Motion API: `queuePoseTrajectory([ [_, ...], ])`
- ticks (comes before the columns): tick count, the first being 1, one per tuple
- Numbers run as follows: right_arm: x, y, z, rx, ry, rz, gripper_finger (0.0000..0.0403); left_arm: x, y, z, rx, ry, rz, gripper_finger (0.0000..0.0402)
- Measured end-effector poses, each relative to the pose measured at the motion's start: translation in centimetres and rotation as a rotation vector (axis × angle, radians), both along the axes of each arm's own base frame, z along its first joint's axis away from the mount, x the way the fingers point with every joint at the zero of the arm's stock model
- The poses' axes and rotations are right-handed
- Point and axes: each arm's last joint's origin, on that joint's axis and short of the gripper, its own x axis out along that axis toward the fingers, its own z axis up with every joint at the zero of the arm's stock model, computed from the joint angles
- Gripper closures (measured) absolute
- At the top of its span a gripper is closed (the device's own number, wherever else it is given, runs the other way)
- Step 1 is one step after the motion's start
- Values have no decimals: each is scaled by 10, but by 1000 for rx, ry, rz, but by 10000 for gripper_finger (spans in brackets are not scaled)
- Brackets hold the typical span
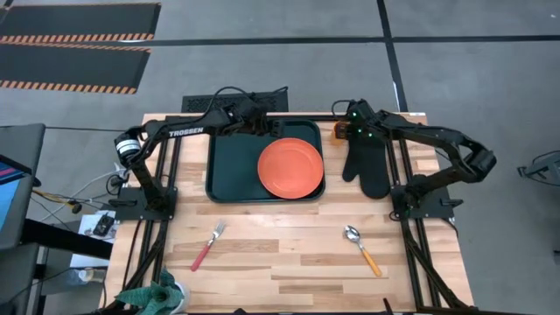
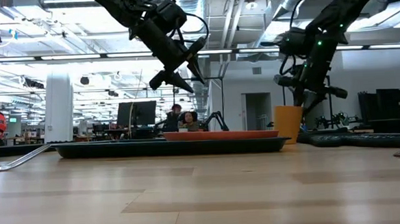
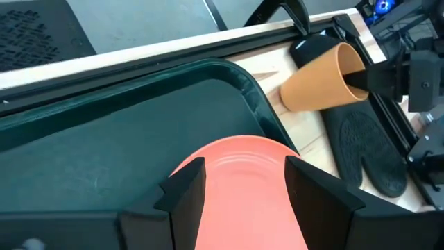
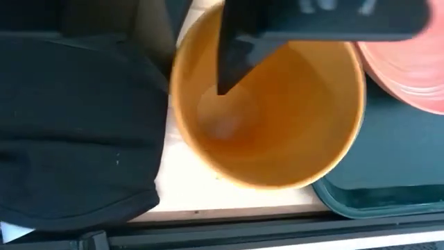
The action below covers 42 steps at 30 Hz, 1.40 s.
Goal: Pick and place plate/cup/fork/spoon on tray
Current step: Put the yellow cup on the black tray on top of the orange plate
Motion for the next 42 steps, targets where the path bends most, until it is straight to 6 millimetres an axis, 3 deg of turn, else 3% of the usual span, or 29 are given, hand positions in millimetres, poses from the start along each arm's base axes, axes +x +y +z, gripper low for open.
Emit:
queuePoseTrajectory([
  [5, 0, 0, 2, -19, 5, 26, 387, 0, 0, 0, 8, 4, 0, 219],
  [10, 1, 2, 17, -48, -31, 60, 390, -4, 7, 0, -5, 3, -36, 219],
  [14, 11, 1, 50, -114, -35, 148, 395, -12, 17, -2, -77, -7, -66, 219],
  [18, 29, -7, 79, -134, 12, 247, 397, -20, 23, -5, -135, 1, -79, 219],
  [21, 50, -19, 89, -118, 74, 321, 398, -23, 26, -7, -153, 22, -76, 219],
  [29, 99, -56, 75, -50, 165, 428, 392, -27, 25, -10, -162, 77, -94, 219],
  [33, 118, -65, 68, -40, 167, 453, 391, -29, 24, -12, -163, 105, -103, 219],
  [42, 135, -70, 34, 36, 238, 502, 390, -30, 24, -13, -156, 126, -89, 219],
])
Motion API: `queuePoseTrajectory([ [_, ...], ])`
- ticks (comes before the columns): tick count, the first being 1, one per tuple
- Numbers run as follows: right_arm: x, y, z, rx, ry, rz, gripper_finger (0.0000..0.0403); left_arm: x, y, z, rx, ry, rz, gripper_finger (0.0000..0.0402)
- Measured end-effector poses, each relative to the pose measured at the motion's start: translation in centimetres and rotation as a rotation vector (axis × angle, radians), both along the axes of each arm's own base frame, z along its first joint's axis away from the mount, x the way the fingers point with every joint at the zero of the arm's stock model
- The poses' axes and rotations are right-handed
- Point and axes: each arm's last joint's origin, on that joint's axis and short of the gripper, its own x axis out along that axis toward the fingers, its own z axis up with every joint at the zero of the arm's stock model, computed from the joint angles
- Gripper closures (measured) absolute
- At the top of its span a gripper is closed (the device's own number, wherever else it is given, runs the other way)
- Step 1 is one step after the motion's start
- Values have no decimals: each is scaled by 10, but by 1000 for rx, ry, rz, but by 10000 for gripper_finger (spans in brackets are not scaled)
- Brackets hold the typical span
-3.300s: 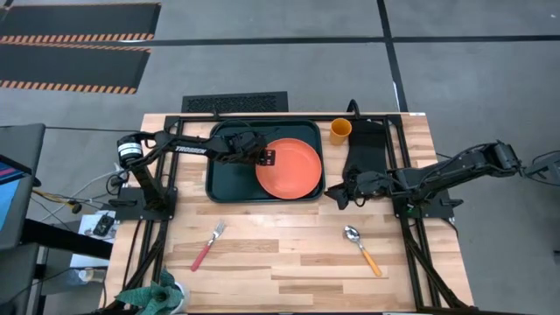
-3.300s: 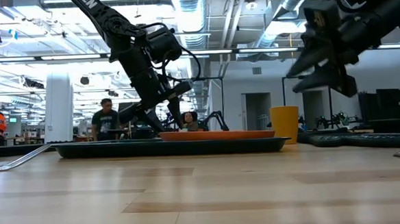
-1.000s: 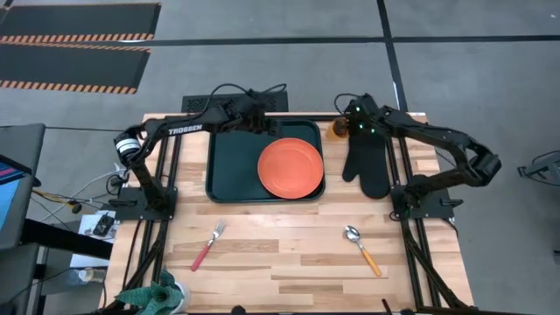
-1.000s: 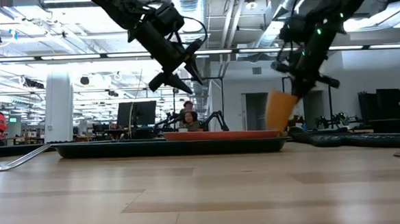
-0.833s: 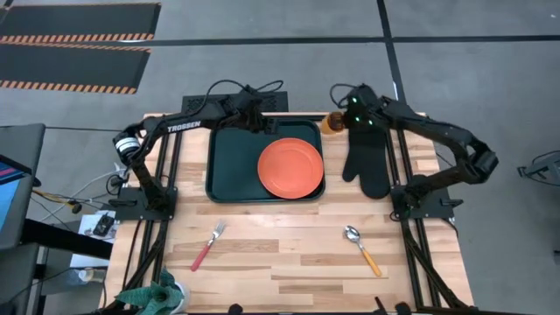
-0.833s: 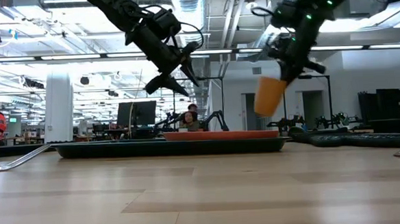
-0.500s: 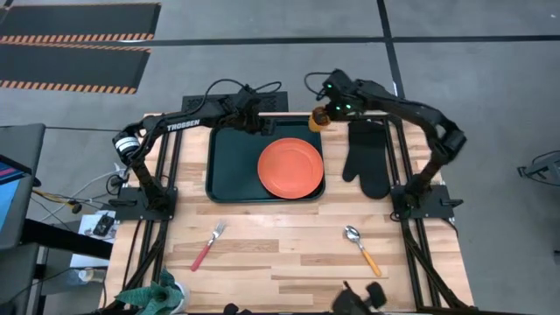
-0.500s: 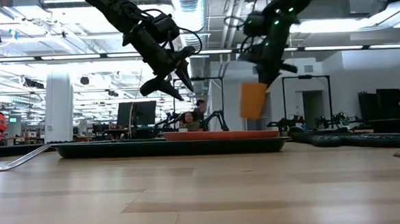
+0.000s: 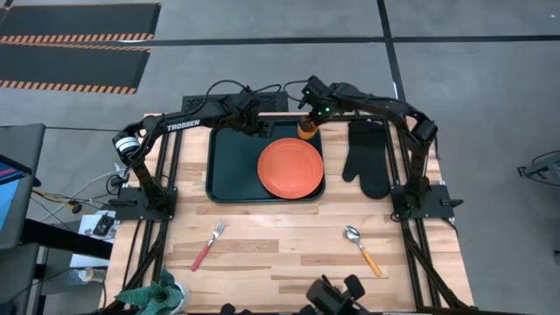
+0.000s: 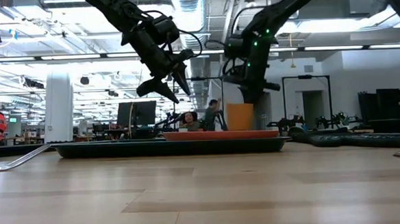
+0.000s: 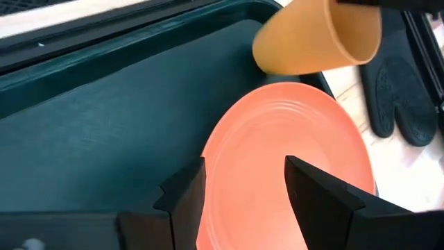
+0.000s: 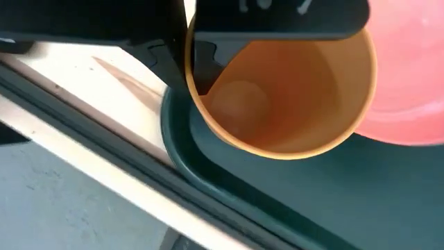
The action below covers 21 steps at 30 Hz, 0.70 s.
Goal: Pick and place plate/cup/fork/spoon on tray
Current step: Put the yellow cup on the black tray on top of the orange plate
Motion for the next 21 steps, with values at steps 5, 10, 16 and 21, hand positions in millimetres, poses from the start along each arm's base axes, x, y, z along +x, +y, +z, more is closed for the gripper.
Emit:
queuePoseTrajectory([
  [5, -2, -6, -5, -1, 11, -1, 384, 0, 0, 0, 5, 5, 5, 219],
  [10, -2, -6, -5, -4, 17, 16, 365, 0, 1, 0, 11, 8, 11, 219],
  [16, -2, -6, -5, -2, 24, 21, 325, 0, 1, 0, 12, 9, 11, 219],
  [21, -3, -7, -5, -7, 22, 20, 286, 0, 0, 0, 11, 8, 11, 219],
])
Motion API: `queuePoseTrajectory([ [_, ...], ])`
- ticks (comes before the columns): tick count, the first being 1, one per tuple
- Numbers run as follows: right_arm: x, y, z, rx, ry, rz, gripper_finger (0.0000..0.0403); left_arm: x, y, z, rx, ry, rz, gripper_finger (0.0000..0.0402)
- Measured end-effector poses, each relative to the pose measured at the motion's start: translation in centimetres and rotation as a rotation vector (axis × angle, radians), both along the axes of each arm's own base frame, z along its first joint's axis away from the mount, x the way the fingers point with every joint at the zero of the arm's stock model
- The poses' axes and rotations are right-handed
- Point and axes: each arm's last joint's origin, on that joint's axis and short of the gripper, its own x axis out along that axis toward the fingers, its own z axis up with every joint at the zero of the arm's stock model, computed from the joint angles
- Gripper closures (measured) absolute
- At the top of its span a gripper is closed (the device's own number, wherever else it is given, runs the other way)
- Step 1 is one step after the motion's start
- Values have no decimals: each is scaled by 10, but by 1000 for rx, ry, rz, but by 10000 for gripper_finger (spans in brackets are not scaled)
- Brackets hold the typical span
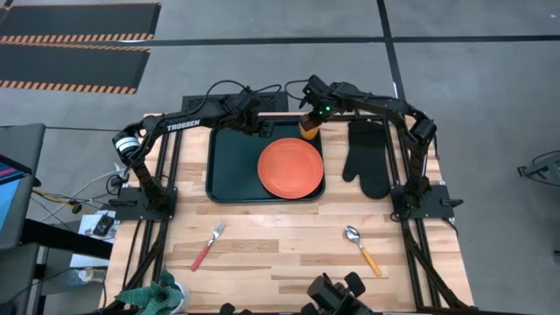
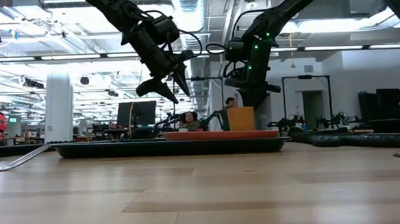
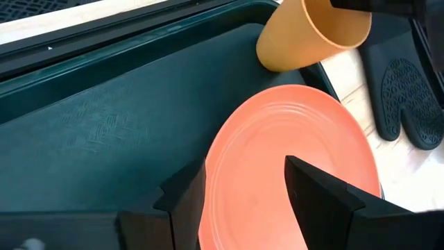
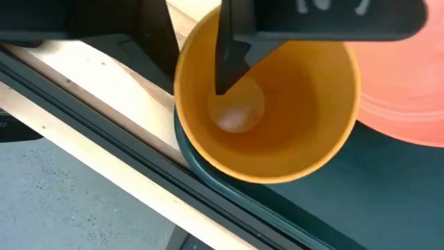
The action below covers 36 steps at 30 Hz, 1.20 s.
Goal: Pick and place plate/cup/fork/spoon on tray
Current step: Put the yellow cup on the black tray on top of the orange plate, then put the pink fork on the black tray to the left of the orange plate
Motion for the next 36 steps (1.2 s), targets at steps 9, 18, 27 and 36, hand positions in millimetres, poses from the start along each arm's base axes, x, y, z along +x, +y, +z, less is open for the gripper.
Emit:
queuePoseTrajectory([
  [9, -2, -4, 7, 11, -15, 6, 215, 0, 0, 0, 8, 3, -11, 219],
  [18, -7, -6, 62, -30, 3, 97, 168, -12, -4, 14, 43, 16, -95, 219],
  [27, -57, 33, 154, -131, -47, 142, 180, -73, -64, 87, 105, 33, -236, 219],
  [36, -98, 74, 190, -116, -45, 134, 182, -105, -153, 118, 74, 60, -276, 219],
])
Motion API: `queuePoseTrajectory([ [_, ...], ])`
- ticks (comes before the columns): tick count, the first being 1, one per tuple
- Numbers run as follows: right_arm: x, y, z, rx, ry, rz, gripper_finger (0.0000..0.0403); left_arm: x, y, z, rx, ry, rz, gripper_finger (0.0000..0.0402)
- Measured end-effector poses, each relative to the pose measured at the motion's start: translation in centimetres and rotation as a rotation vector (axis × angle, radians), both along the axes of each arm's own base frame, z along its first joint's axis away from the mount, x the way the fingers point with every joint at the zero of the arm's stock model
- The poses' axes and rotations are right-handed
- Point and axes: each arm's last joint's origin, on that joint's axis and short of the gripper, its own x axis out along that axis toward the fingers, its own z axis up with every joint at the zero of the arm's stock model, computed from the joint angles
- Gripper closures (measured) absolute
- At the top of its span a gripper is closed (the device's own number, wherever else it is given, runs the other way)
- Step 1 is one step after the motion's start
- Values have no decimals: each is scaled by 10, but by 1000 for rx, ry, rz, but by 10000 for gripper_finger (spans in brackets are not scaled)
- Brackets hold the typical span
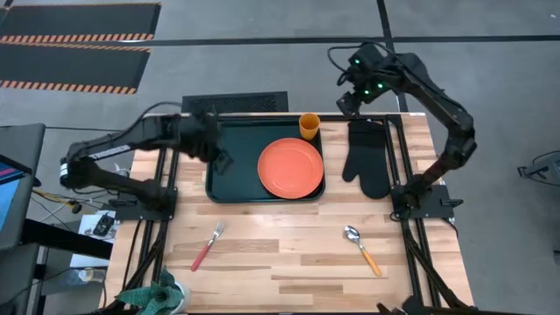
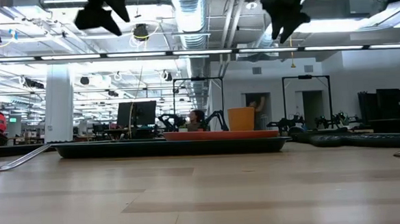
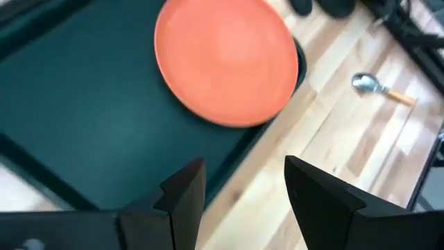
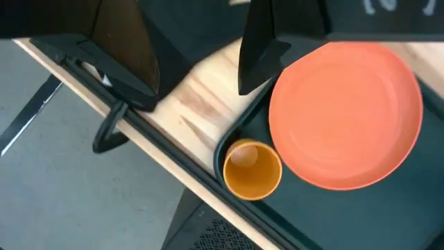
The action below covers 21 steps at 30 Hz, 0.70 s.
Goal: Pick and place plate/cup/fork/spoon on tray
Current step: Put the pink fork on the black tray to the left of the orange plate
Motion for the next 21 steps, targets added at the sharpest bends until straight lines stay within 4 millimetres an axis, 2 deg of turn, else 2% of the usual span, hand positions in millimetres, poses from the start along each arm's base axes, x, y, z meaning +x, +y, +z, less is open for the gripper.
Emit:
queuePoseTrajectory([
  [6, -14, 24, 9, 38, 22, 6, 182, 8, -53, -12, 23, 114, 70, 219],
  [13, -25, 55, 21, 60, 2, 22, 182, 7, -116, -28, -25, 183, 123, 219],
  [17, -28, 74, 29, 46, -40, 59, 182, 2, -142, -43, 12, 306, 141, 219],
  [21, -31, 90, 35, 39, -74, 99, 182, -1, -167, -69, 2, 403, 110, 219],
])
